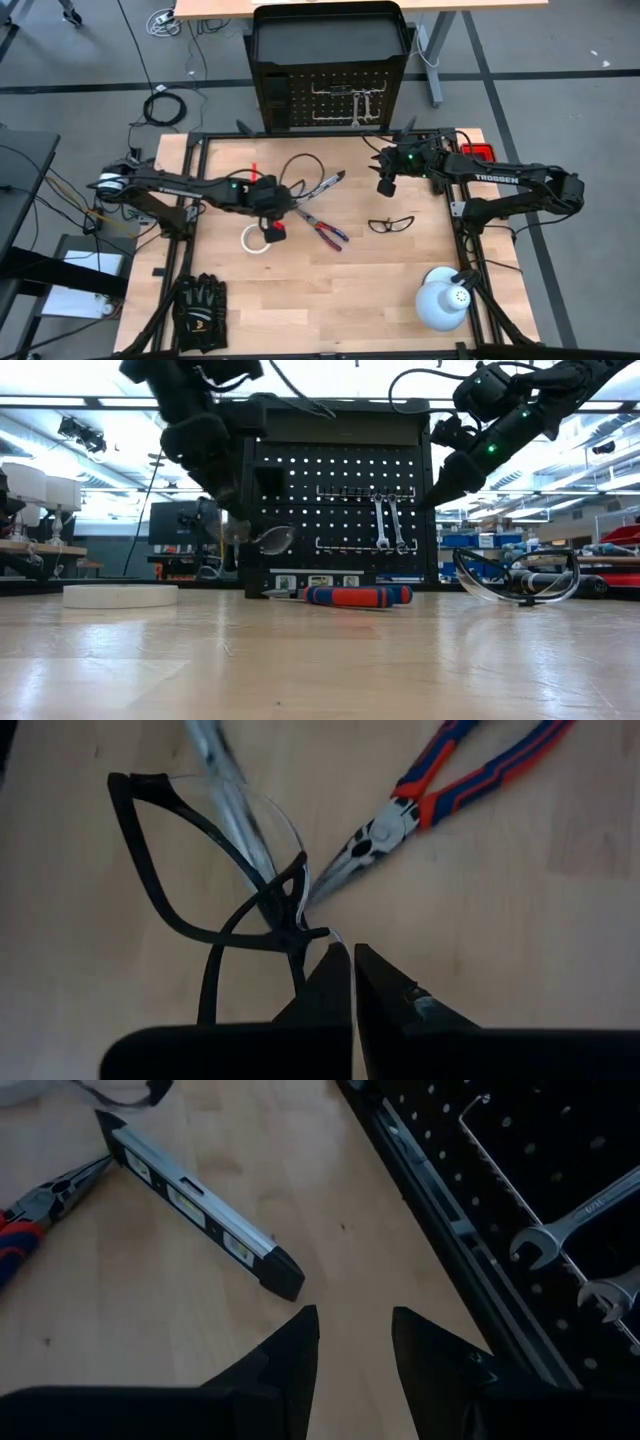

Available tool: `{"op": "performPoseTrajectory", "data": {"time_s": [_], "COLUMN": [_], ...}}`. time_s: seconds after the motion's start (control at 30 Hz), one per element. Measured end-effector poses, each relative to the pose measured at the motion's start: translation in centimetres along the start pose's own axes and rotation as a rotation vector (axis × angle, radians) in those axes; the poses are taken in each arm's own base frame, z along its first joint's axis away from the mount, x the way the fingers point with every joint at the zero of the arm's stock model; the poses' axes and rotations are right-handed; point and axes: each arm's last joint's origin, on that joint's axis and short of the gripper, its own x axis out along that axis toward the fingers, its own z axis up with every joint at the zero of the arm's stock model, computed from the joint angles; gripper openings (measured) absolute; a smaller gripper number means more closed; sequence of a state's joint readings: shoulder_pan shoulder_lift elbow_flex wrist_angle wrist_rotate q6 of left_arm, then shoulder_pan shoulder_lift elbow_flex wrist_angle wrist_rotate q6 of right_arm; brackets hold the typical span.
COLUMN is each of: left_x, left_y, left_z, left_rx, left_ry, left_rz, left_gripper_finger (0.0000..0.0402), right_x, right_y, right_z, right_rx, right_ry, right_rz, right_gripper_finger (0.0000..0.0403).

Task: Hang tools onto peg board
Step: Remove the black safety glass from the peg board

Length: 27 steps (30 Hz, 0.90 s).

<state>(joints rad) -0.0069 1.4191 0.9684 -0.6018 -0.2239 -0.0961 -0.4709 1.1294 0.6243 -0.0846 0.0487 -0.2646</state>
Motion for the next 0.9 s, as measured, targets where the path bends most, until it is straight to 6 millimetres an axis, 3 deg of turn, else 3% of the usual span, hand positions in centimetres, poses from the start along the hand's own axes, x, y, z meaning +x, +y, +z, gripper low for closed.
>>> {"op": "performPoseTrajectory", "data": {"time_s": [0.2, 0.4, 0.6, 0.9], "left_x": [0.2, 2.0, 3.1, 2.7], "left_y": [0.2, 0.0, -0.2, -0.5], "left_z": [-2.4, -4.5, -5.5, -5.8], "left_rx": [-0.22, -0.421, -0.502, -0.373], "left_ry": [-0.02, -0.004, -0.031, -0.028], "left_rz": [-0.004, 0.008, -0.016, -0.035], "left_gripper_finger": [0.0, 0.0001, 0.0007, 0.0144], "right_x": [0.0, 0.0, 0.0, -0.1], "right_y": [0.1, 0.0, -0.1, 0.6], "right_z": [0.2, 0.5, 0.9, 1.3], "right_rx": [0.021, 0.048, 0.055, 0.112], "right_ry": [-0.022, -0.062, -0.098, -0.126], "right_rz": [0.029, 0.02, 0.028, 0.052], "right_gripper_finger": [0.014, 0.014, 0.014, 0.014]}}
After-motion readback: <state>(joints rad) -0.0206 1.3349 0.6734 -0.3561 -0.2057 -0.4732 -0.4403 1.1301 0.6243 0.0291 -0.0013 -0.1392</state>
